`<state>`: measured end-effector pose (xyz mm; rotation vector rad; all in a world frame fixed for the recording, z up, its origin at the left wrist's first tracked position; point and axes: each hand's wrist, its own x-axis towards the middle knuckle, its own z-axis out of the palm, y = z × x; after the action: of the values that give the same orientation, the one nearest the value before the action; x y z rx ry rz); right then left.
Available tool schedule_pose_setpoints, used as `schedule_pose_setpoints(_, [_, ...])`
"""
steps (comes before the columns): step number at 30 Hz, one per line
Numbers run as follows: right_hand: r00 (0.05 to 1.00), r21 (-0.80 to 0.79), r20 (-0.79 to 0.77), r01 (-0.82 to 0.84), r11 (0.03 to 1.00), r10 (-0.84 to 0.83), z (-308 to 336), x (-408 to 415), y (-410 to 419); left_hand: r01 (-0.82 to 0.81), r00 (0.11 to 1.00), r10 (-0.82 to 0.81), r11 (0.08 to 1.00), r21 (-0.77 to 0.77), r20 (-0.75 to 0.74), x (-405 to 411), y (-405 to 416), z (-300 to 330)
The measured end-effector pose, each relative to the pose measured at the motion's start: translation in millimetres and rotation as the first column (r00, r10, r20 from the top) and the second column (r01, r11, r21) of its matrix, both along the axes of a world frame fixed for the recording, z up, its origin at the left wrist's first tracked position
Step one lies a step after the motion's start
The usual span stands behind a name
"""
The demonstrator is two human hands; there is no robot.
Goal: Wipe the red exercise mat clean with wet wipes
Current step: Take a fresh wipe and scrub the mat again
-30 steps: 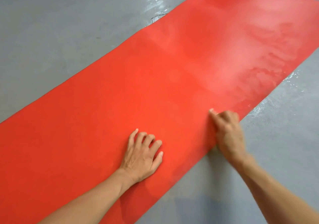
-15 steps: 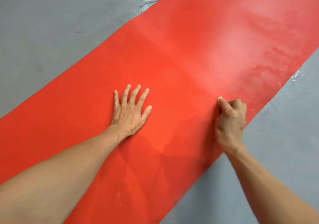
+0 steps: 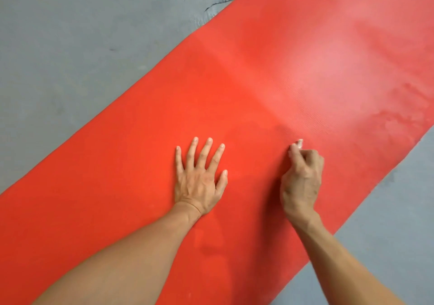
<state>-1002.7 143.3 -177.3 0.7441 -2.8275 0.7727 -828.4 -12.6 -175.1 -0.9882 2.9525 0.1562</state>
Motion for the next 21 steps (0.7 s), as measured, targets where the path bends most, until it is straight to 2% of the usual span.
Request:
schedule_pose_setpoints(3, [0.983, -0.013, 0.018, -0.185, 0.983, 0.185, -6.2, 46.6, -20.1, 0.001, 1.000, -0.001, 1.000, 0.006, 0.020, -1.7, 0.6, 1.1])
schedule_pose_setpoints(9, [0.972, 0.022, 0.002, -0.236, 0.971, 0.236, -12.7, 48.6, -21.5, 0.013, 1.000, -0.013, 1.000, 0.006, 0.015, 0.7, -1.6, -1.2])
schedule_pose_setpoints(16, [0.962, 0.057, 0.160, -0.234, 0.971, 0.222, -2.9, 44.9, -24.8, 0.026, 0.999, -0.027, 0.999, 0.035, 0.028, 0.2, -3.8, 1.7])
schedule_pose_setpoints(21, [0.877, 0.097, 0.182, -0.465, 0.880, 0.444, 6.7, 22.6, -13.5, 0.026, 0.999, -0.028, 0.998, 0.052, 0.042, 0.0, -3.8, 2.5])
